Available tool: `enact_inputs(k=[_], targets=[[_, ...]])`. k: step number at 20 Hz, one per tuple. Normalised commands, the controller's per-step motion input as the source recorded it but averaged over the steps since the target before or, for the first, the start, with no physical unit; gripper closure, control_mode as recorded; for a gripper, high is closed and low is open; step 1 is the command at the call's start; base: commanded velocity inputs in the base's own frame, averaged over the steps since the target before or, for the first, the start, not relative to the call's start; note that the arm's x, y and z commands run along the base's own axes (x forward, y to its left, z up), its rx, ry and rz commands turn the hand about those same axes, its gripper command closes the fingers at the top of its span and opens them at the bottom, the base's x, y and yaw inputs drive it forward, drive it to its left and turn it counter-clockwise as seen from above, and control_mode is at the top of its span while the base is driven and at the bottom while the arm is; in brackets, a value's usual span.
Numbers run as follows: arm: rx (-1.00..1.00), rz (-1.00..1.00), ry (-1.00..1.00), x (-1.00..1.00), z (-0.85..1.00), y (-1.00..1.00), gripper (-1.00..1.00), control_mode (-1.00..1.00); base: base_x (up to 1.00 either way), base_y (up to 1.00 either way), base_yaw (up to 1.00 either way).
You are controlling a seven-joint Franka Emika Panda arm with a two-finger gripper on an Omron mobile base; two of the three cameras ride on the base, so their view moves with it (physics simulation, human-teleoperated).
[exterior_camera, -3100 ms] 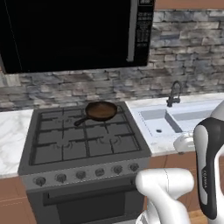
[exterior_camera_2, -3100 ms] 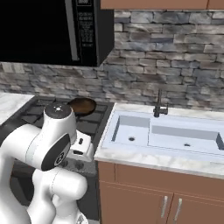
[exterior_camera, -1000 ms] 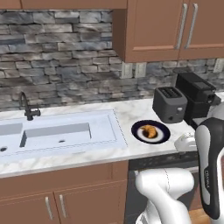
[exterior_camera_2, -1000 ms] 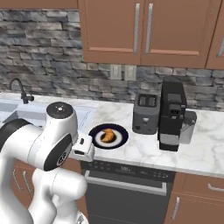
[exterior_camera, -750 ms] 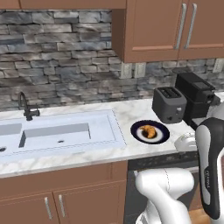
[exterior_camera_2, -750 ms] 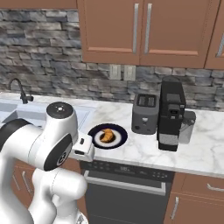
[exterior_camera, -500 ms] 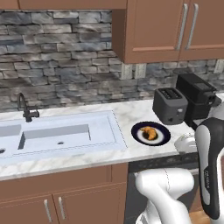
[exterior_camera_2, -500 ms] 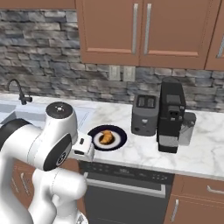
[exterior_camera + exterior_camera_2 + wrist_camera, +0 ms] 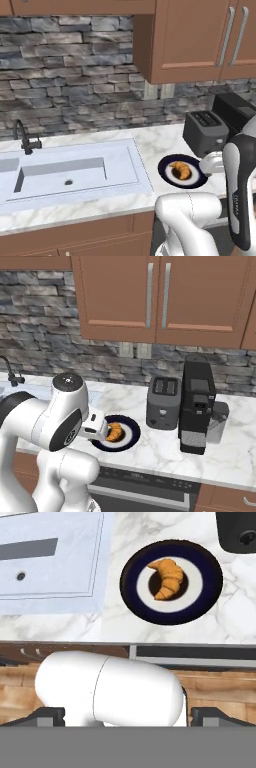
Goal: Pick the croissant and place it on the pan. Then turn on the stove to warm the croissant.
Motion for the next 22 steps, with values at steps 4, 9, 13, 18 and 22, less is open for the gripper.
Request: enact_inputs(k=[4, 9, 13, 18, 22], targets=[[0.0, 0.0, 0.0, 0.0, 0.0, 0.0, -1.0, 1.0, 0.29, -0.14, 0.0], [0.0, 0.0, 0.0, 0.0, 0.0, 0.0, -1.0, 1.0, 0.01, -0.08, 0.0], [0.0, 0.0, 0.0, 0.0, 0.0, 0.0, -1.0, 1.0, 0.0, -0.04, 0.0], [0.0, 0.0, 0.0, 0.0, 0.0, 0.0, -1.0, -1.0, 0.0, 0.0, 0.0], [0.0, 0.0, 0.0, 0.0, 0.0, 0.0, -1.0, -1.0, 0.0, 0.0, 0.0]])
